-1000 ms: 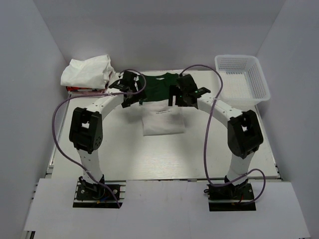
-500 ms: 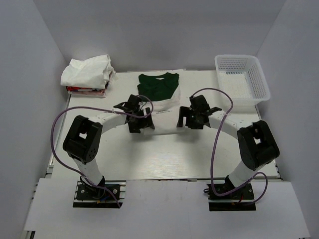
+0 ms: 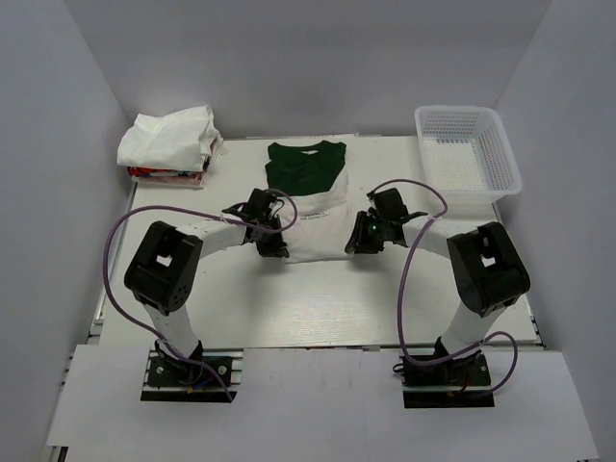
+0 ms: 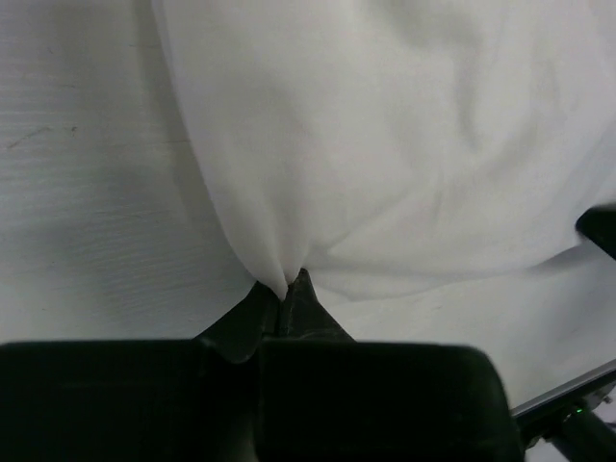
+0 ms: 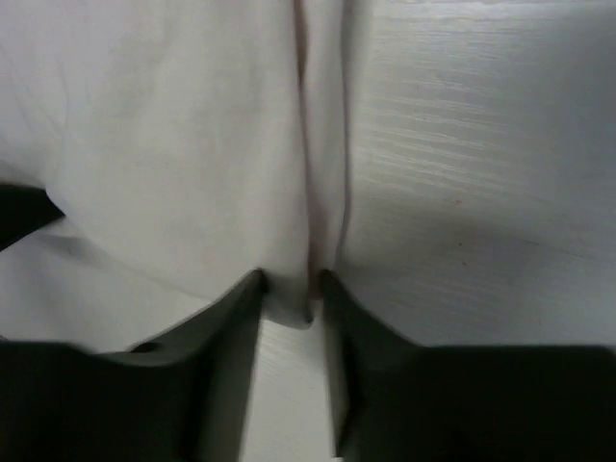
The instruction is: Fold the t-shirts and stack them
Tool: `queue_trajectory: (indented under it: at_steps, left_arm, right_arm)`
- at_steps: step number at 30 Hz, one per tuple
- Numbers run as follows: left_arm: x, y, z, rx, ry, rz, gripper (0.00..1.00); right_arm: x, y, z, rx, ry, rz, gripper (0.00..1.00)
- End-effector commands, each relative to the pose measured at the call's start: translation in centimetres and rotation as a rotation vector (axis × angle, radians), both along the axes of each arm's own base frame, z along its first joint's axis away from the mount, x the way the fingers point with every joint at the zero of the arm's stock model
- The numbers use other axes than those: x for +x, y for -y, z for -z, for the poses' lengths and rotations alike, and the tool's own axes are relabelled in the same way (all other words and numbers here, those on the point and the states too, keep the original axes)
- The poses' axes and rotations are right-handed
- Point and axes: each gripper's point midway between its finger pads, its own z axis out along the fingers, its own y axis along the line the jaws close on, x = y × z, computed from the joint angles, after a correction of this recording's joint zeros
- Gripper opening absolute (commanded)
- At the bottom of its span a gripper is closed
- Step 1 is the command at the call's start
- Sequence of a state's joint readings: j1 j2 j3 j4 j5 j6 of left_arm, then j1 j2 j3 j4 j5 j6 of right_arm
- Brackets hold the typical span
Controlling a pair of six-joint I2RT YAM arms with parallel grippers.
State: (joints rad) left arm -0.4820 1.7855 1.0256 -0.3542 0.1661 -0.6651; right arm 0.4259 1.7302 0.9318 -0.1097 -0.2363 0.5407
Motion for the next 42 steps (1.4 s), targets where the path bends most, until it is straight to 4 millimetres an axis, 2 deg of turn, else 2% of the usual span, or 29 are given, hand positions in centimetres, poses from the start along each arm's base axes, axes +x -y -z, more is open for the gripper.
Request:
queue_trajectory:
  at_steps: [1,2,5,7,8,9,11,12,14,15,16,17,18,20,21,23,24,26,27,29,33,34,36,37,38,39,40,41,42]
  left_arm:
    - [-1.6,-0.8,2.2,0.055,-0.067,0.011,0.00]
    - [-2.0,-0.8,2.0,0.046,-0.071,0.016,0.00]
    - [-2.7,-0.4,0.4,0.016,-0.050,0.034,0.00]
    - [-4.3,-0.3,-0.5,0.012,-0.063,0.061,0.00]
    - [-4.7,0.4,-2.6,-0.026,-0.025,0.102,0.00]
    - [-6.0,0.2,-2.9,-0.033,-0.035,0.127,0.00]
    - [-7.9,1.3,-4.9,-0.087,-0.020,0.207,0.00]
    - [-8.2,1.4,-6.8,-0.110,0.024,0.218,0.00]
    - [-10.0,1.8,-8.5,-0.145,0.028,0.270,0.00]
    - [-10.2,1.8,-9.4,-0.162,0.044,0.276,0.00]
    - [-10.7,2.1,-11.3,-0.212,0.080,0.297,0.00]
    - [-11.2,2.4,-12.1,-0.234,0.096,0.317,0.00]
    - [-11.3,2.6,-13.2,-0.256,0.112,0.317,0.00]
    - [-11.3,2.6,-15.4,-0.291,0.169,0.313,0.00]
    - [-11.3,2.6,-16.2,-0.302,0.191,0.315,0.00]
    - [-10.4,1.6,-16.6,-0.245,0.233,0.263,0.00]
    - [-9.2,1.1,-17.4,-0.215,0.283,0.213,0.00]
    - [-8.5,0.7,-18.3,-0.200,0.315,0.174,0.00]
    - [-7.7,0.4,-18.6,-0.195,0.334,0.135,0.00]
    - [-6.5,0.7,-19.9,-0.224,0.388,0.112,0.00]
    - [-3.2,-0.6,-21.2,-0.132,0.455,-0.016,0.00]
    - [-2.3,-0.7,-22.4,-0.123,0.476,-0.051,0.00]
    - [-0.6,-1.6,-21.3,-0.033,0.450,-0.115,0.00]
    - [0.3,-1.6,-22.3,-0.026,0.471,-0.133,0.00]
    - [1.1,-2.0,-22.2,0.010,0.478,-0.160,0.00]
    - [2.1,-2.4,-21.2,0.052,0.459,-0.182,0.00]
    - [2.8,-2.5,-21.4,0.067,0.461,-0.214,0.00]
    - [3.6,-3.3,-21.2,0.102,0.460,-0.244,0.00]
    - [4.3,-3.5,-20.0,0.135,0.434,-0.253,0.00]
  right_arm:
    - [-1.2,-1.1,0.1,0.087,-0.032,-0.036,0.27]
    - [-1.3,-1.3,0.0,0.104,-0.034,-0.047,0.00]
    - [-2.5,-1.5,-0.8,0.126,-0.053,-0.070,0.00]
    - [-3.7,-0.9,-1.2,0.117,-0.050,-0.077,0.00]
    - [-4.6,-0.6,-1.8,0.109,-0.045,-0.091,0.00]
    - [-5.4,-0.2,-1.8,0.101,-0.051,-0.095,0.00]
    - [-7.2,0.7,-3.5,0.083,-0.042,-0.118,0.00]
    - [-8.2,1.3,-3.6,0.067,-0.061,-0.115,0.00]
    - [-9.2,1.7,-6.5,0.082,0.002,-0.140,0.00]
    - [-9.7,1.9,-7.1,0.079,0.005,-0.150,0.00]
    - [-9.7,1.9,-8.8,0.093,0.054,-0.160,0.00]
    - [-10.2,1.9,-10.0,0.109,0.068,-0.176,0.00]
    - [-10.1,1.8,-12.1,0.121,0.107,-0.188,0.00]
    - [-10.3,2.0,-13.6,0.124,0.122,-0.190,0.00]
    - [-9.5,1.7,-15.8,0.137,0.185,-0.203,0.00]
    - [-8.7,1.8,-17.0,0.136,0.223,-0.191,0.00]
    - [-7.6,1.4,-18.8,0.141,0.279,-0.190,0.00]
    - [-6.3,1.2,-19.3,0.138,0.301,-0.175,0.00]
    - [-5.2,0.9,-20.5,0.142,0.336,-0.156,0.00]
    - [-3.7,0.5,-21.5,0.147,0.353,-0.130,0.00]
    - [-0.9,0.3,-22.6,0.144,0.425,-0.080,0.00]
    - [-0.2,0.4,-22.6,0.135,0.434,-0.063,0.00]
    - [1.2,0.1,-22.6,0.126,0.426,-0.059,0.00]
    - [1.6,0.0,-22.6,0.119,0.426,-0.055,0.00]
    - [2.9,-0.1,-22.2,0.108,0.414,-0.044,0.00]
    - [3.3,-0.3,-22.2,0.108,0.415,-0.045,0.00]
    - [4.1,-0.4,-21.0,0.093,0.390,-0.039,0.00]
    - [4.9,-0.4,-21.9,0.097,0.409,-0.028,0.00]
    - [5.5,-0.3,-21.9,0.091,0.415,-0.020,0.00]
